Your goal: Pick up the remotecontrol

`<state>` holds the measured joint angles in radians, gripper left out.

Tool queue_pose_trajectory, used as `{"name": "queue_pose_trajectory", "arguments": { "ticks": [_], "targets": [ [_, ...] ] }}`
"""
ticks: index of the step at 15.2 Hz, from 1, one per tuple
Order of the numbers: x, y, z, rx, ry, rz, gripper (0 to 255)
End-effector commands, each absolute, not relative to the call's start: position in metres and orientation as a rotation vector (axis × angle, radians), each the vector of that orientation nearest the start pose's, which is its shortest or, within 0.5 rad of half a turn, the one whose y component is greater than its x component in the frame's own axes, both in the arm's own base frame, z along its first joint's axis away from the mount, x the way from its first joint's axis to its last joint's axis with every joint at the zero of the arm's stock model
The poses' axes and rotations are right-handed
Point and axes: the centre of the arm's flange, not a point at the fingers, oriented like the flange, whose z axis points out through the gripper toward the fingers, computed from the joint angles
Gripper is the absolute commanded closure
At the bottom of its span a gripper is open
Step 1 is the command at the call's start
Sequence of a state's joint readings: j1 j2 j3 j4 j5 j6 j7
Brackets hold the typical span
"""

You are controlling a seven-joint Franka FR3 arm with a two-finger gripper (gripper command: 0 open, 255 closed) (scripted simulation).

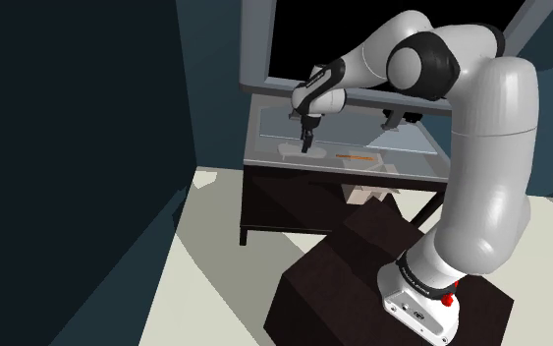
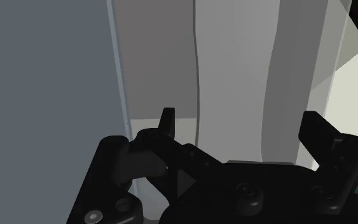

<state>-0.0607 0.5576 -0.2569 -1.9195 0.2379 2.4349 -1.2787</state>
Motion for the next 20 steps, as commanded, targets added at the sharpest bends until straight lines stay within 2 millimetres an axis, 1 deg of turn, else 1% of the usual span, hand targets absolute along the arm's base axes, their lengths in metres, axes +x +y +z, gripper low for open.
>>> {"name": "queue_pose_trajectory", "arguments": {
  "ticks": [1,4,6,7,16,20],
  "targets": [
    [0.596,-0.189,0.195,-2.863,-1.238,-0.003,0],
    [0.596,-0.189,0.180,-2.863,-1.238,-0.003,0],
    [0.596,-0.189,0.177,-2.863,-1.238,-0.003,0],
    [0.597,-0.188,0.177,-2.863,-1.238,-0.003,255],
    [0.596,-0.189,0.177,-2.863,-1.238,-0.003,255],
    [0.596,-0.189,0.198,-2.863,-1.238,-0.003,255]
  ]
}}
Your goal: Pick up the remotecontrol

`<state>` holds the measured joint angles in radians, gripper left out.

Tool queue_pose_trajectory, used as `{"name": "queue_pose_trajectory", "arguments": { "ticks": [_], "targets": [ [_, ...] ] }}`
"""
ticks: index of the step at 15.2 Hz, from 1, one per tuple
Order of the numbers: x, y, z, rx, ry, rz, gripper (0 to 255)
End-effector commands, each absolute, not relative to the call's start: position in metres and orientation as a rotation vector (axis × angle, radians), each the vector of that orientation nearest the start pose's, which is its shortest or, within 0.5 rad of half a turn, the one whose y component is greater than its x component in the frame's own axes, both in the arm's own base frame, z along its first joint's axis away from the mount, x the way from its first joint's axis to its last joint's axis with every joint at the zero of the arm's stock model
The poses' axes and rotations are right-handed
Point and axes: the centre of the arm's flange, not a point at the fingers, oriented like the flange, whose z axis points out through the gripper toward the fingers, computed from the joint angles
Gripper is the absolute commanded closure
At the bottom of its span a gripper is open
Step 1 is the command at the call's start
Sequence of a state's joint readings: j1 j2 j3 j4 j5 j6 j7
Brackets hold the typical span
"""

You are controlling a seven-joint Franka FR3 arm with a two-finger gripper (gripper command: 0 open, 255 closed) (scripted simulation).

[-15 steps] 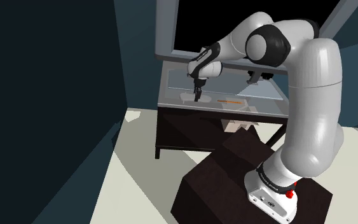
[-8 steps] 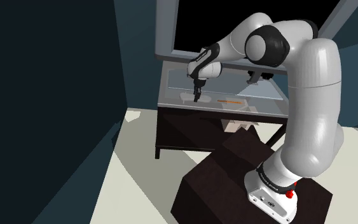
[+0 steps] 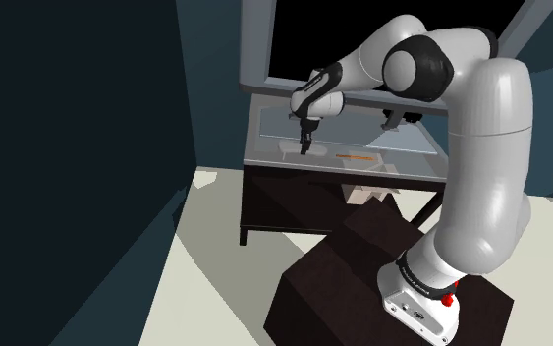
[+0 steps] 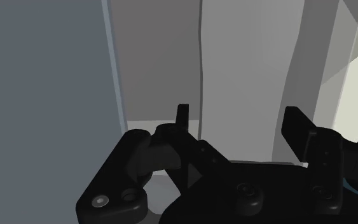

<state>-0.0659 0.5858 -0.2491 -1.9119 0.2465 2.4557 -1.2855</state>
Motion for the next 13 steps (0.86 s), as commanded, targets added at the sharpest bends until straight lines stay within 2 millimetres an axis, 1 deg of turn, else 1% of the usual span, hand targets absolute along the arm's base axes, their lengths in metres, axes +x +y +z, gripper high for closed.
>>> {"name": "queue_pose_trajectory", "arguments": {
  "ticks": [1,11,13],
  "targets": [
    [0.596,-0.189,0.203,-2.863,-1.238,-0.003,255],
    [0.596,-0.189,0.256,-2.863,-1.238,-0.003,255],
    [0.596,-0.189,0.257,-2.863,-1.238,-0.003,255]
  ]
}}
